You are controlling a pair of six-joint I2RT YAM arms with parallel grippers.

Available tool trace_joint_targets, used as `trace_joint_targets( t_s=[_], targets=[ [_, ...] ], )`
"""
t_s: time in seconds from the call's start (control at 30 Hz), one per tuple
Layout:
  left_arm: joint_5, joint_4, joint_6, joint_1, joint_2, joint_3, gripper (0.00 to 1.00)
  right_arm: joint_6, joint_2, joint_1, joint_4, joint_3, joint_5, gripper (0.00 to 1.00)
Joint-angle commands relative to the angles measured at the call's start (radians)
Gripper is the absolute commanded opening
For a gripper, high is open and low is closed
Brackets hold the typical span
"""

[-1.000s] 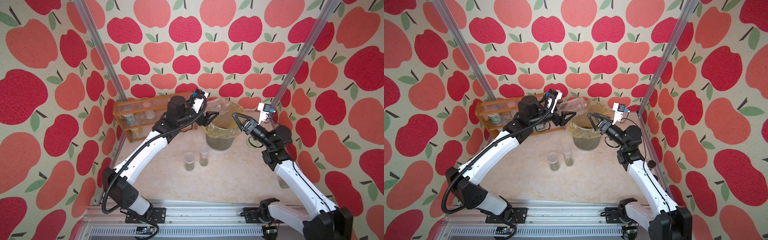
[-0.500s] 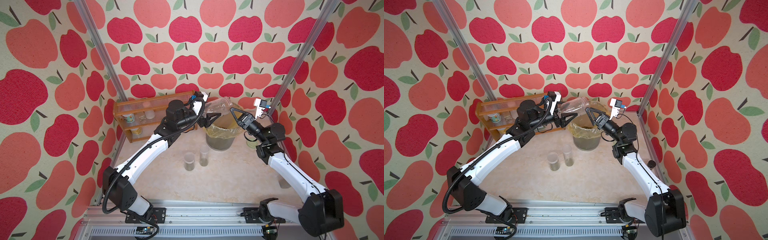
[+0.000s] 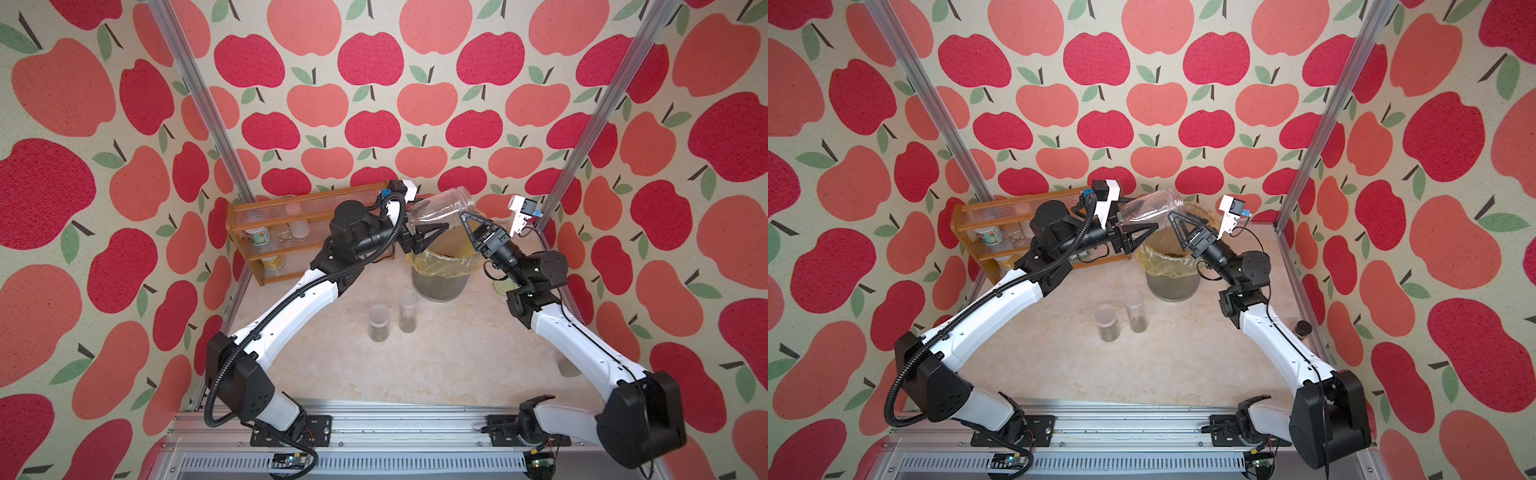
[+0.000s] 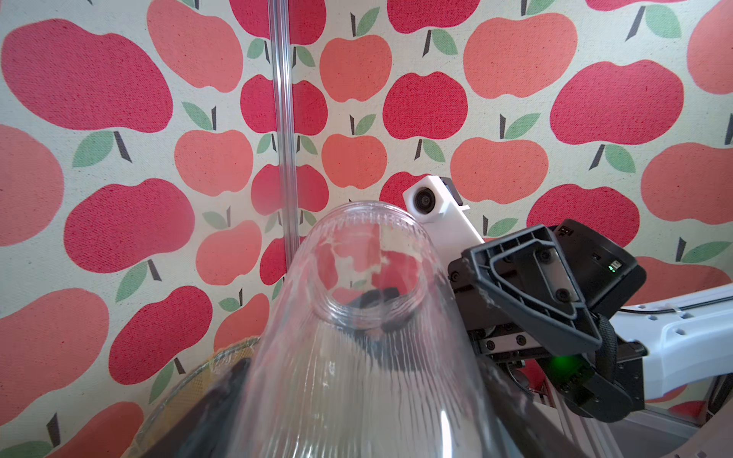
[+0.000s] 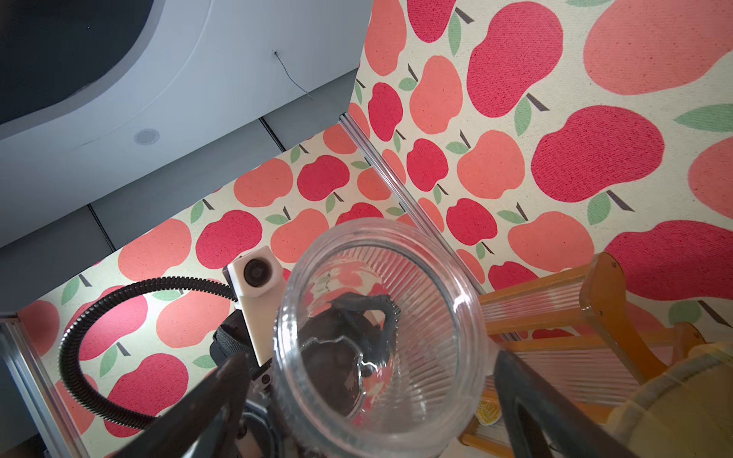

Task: Empty moldy mung beans from jars
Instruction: Place the jar at the center of the board.

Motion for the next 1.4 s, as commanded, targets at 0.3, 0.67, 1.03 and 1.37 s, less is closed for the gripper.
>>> trace_joint_targets(
  t_s=[0.3,0.67,1.03,1.37],
  targets=[
    [0.083,0.125,-0.032,-0.035,0.061,0.044,0.34,0.038,0.032,0.013,0.104,-0.005,0.038,0.99],
    [0.14,0.047,-0.014,-0.001,0.116,0.153,0.34,0.036,0.025,0.014,0.047,0.006,-0.029,0.97],
    [0.165,0.045,-0.018,-0.016,0.128,0.138,0.34,0.049,0.015,-0.002,0.087,-0.022,-0.008,0.99],
    [0.174,0.016,0.002,-0.017,0.114,0.13,0.34,0.146,0.071,-0.021,0.195,-0.049,0.012,0.92]
  ],
)
